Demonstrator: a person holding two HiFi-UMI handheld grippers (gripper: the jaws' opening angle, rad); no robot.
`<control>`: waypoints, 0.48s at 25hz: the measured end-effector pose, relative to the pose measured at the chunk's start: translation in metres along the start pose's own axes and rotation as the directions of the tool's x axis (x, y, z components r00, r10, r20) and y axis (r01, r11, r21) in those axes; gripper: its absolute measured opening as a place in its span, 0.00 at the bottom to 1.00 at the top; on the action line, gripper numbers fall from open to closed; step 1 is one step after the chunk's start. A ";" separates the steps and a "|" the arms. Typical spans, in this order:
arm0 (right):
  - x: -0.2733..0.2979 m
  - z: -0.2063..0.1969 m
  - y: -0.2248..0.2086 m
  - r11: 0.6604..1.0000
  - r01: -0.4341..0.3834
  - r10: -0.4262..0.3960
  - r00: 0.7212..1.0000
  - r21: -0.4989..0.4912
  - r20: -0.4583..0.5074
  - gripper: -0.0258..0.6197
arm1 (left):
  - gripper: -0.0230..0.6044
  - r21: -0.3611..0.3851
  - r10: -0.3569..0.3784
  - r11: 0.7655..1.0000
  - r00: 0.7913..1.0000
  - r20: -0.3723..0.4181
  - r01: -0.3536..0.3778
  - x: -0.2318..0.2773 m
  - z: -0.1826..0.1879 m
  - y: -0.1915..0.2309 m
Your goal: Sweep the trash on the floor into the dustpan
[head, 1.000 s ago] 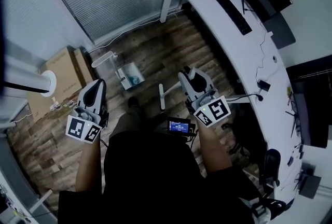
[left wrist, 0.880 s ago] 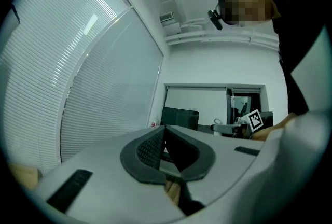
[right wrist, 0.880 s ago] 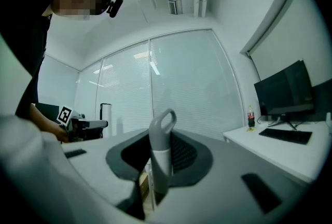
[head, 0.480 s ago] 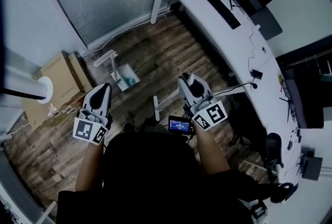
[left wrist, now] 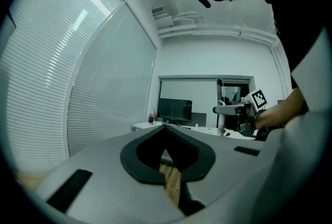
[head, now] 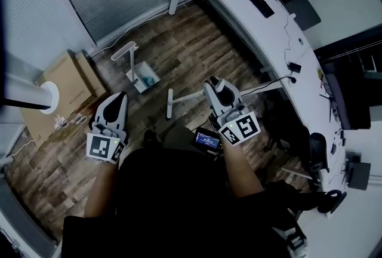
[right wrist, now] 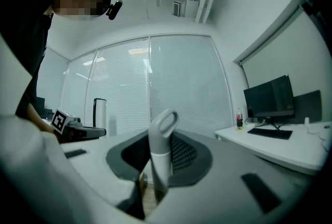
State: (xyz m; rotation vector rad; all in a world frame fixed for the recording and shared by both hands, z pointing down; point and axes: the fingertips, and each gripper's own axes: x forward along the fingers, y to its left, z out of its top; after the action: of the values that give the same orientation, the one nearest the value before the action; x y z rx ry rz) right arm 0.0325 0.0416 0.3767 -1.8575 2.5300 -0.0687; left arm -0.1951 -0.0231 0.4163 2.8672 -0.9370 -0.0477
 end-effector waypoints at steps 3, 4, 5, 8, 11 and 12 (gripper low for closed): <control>-0.008 -0.001 0.009 1.000 -0.014 0.014 1.000 0.013 0.001 0.16 | 0.03 -0.026 -0.001 1.000 1.000 0.009 0.001 -0.006 0.003 -0.007; -0.011 -0.002 0.011 1.000 -0.019 0.019 1.000 0.017 0.003 0.16 | 0.03 -0.028 0.001 1.000 1.000 0.015 0.000 -0.007 0.005 -0.010; -0.015 -0.002 0.011 1.000 -0.021 0.020 1.000 0.021 0.006 0.16 | 0.03 -0.031 0.004 1.000 1.000 0.020 -0.004 -0.008 0.008 -0.014; -0.028 -0.003 0.012 0.999 -0.019 0.018 1.000 0.036 0.016 0.16 | 0.03 -0.044 0.012 0.999 0.999 0.034 -0.010 -0.010 0.014 -0.024; -0.047 -0.003 0.014 0.998 -0.032 0.031 0.999 0.048 0.029 0.16 | 0.03 -0.051 0.019 0.999 0.999 0.038 -0.017 -0.013 0.019 -0.038; -0.056 -0.004 0.014 0.998 -0.041 0.039 0.999 0.048 0.031 0.16 | 0.03 -0.057 0.021 0.998 0.999 0.037 -0.019 -0.013 0.019 -0.045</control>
State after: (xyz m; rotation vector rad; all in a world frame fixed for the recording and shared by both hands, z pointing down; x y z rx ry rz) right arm 0.0356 0.0991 0.3785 -1.7763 2.5211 -0.1015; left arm -0.1804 0.0180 0.3915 2.8143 -0.9554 -0.1246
